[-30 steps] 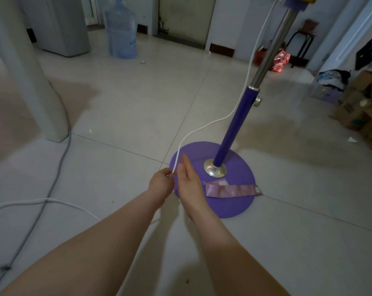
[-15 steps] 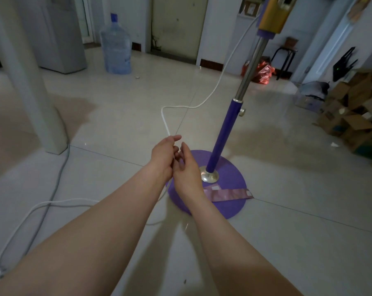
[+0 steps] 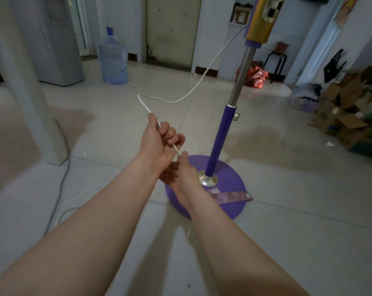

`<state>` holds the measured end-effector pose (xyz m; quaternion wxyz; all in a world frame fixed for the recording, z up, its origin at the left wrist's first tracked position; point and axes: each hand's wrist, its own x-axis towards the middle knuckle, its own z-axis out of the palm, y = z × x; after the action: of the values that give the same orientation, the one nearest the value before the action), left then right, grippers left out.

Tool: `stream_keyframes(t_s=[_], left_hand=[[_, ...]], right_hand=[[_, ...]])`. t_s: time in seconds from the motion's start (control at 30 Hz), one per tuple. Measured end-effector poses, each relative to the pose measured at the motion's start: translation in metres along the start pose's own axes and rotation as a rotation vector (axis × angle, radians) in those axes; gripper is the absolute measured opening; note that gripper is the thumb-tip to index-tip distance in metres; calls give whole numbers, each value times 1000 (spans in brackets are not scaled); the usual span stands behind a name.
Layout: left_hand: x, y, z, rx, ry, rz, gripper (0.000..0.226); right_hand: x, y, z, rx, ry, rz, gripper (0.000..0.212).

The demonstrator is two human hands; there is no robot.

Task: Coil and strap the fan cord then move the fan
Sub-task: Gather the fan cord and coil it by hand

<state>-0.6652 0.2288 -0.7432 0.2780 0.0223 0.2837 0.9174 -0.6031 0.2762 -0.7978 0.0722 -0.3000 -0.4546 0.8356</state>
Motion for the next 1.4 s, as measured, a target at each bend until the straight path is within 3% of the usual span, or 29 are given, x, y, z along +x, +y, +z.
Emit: stream_keyframes(t_s=[0.13,0.2,0.3,0.37,0.47,0.53,0.67,0.83,0.93,1.03,1.1,1.17,1.27,1.33,1.4], left_hand=[[-11,2,-9,-60,-160,-240,64],[-16,4,-16,-14,-258,-380,64],[-19,8,-20,210,-310,-473,62],[-15,4,-20,515,-158,-353,55],[-5,-3,-27,1185,173,51,32],[0,-5,-36,1538,269,201,30],[-1,-7,-48,1845,286,315,24],[-7,-10,-45,2047,127,708,29],[-8,-12,-44,2021,84,851,41],[-5,-13,-46,1993,105,844,41],[-3,-14,-46,1884,209,742,43],[-1,-11,-45,1717,318,511,46],[2,-5,-46,1323,215,186,24],[1,-7,-46,992,138,99,16],[1,-12,-43,818,208,141,20]], right_hand=[[-1,-16,-6,105,-2,43,34],[0,-18,-10,15,-1,33,22],[2,-16,-14,-243,8,-78,26],[4,-19,-18,-317,11,-178,29],[8,-28,-27,-428,47,-331,35],[7,-34,-32,-507,36,-408,41],[5,-36,-33,-638,-1,-466,48],[7,-28,-33,-712,-32,-461,53],[7,-34,-34,-740,4,-508,52],[4,-39,-33,-726,34,-581,48],[1,-40,-32,-691,75,-611,45],[0,-40,-32,-669,117,-628,43],[-2,-44,-37,-645,145,-645,38],[-3,-43,-38,-714,150,-680,28],[-4,-39,-37,-849,191,-791,41]])
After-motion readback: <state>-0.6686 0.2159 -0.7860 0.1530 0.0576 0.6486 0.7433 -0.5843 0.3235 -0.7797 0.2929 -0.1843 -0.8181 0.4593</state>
